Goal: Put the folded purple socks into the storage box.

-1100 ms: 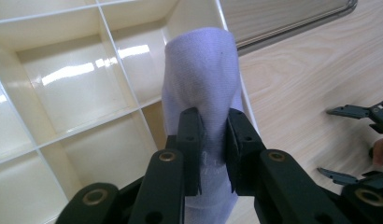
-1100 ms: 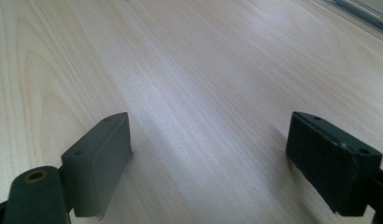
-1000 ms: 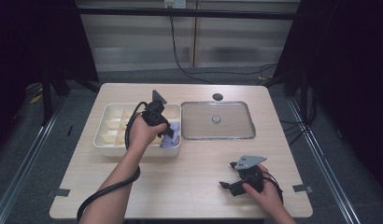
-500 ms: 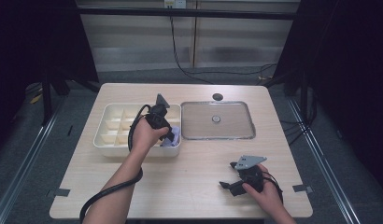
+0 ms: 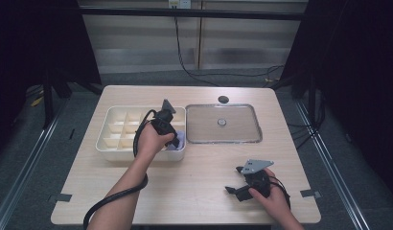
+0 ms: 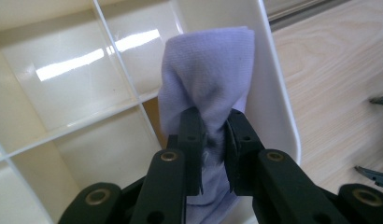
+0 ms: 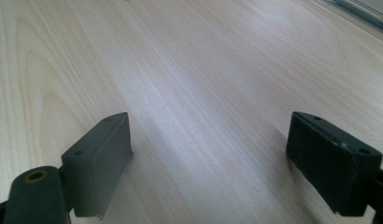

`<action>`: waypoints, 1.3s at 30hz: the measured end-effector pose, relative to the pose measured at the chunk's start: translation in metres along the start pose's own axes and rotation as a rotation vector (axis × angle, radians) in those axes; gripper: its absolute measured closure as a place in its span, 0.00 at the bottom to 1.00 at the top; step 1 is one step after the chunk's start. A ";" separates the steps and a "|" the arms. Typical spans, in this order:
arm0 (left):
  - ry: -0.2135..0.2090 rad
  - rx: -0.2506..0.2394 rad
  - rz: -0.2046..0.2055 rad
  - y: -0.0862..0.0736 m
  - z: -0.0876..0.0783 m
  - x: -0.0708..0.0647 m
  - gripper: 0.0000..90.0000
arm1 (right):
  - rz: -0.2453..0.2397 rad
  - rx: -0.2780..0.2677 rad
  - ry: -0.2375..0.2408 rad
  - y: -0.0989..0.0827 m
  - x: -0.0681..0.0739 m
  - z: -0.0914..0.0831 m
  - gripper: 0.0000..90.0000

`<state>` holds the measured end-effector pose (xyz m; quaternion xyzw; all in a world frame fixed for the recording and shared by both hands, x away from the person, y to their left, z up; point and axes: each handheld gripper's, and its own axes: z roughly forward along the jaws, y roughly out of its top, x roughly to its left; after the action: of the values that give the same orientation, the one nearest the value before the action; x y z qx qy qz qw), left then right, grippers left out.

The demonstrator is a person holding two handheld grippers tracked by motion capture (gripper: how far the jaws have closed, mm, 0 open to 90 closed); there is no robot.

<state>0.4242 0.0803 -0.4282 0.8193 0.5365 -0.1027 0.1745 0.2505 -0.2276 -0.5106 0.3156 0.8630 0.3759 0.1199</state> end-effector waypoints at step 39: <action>0.039 0.004 0.023 -0.003 0.007 -0.007 0.74 | -0.001 0.001 0.002 0.000 0.000 0.000 0.15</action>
<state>0.4189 0.0729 -0.4329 0.8276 0.5301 -0.0855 0.1636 0.2506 -0.2277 -0.5105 0.3148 0.8635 0.3756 0.1188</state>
